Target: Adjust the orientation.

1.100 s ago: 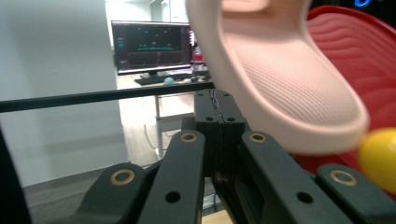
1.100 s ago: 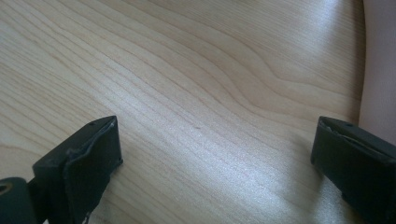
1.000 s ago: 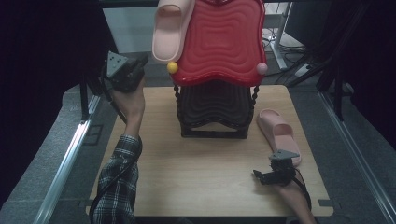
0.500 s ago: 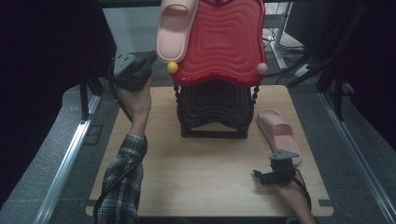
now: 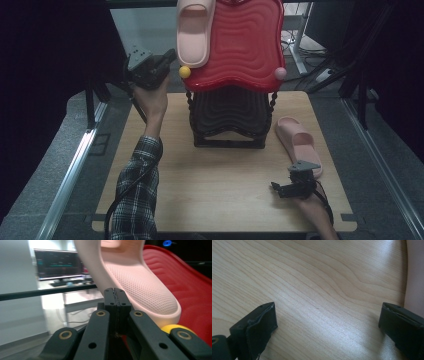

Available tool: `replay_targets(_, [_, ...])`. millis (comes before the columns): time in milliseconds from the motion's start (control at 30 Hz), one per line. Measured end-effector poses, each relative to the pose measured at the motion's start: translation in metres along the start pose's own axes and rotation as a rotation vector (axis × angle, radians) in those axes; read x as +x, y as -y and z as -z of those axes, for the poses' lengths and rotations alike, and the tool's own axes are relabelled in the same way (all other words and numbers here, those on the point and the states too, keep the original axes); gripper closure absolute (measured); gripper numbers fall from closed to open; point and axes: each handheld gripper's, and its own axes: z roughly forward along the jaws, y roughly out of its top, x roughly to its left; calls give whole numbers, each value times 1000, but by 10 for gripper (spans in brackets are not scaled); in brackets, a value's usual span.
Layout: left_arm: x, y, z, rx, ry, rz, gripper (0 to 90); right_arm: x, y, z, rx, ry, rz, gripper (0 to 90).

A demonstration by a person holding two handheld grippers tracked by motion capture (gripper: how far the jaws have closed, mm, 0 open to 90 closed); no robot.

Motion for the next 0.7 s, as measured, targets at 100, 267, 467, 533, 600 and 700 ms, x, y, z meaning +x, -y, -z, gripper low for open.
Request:
replay_targets(100, [0, -1, -5, 29, -2, -31, 892, 0, 0, 0, 0, 0, 1, 16])
replay_targets(267, [8, -8, -18, 21, -14, 19, 890, 0, 0, 0, 0, 0, 0, 16])
replay_targets(467, [10, -14, -29, 25, -15, 29, 891, 0, 0, 0, 1, 0, -3, 16])
replay_targets(533, [6, -14, -34, 37, 3, 13, 891, 0, 0, 0, 1, 0, -2, 16])
replay_targets(600, [3, -15, -38, 46, 14, 0, 890, 0, 0, 0, 1, 0, -2, 16])
replay_targets(700, [2, -18, -41, 46, 17, -8, 889, 0, 0, 0, 1, 0, -2, 16])
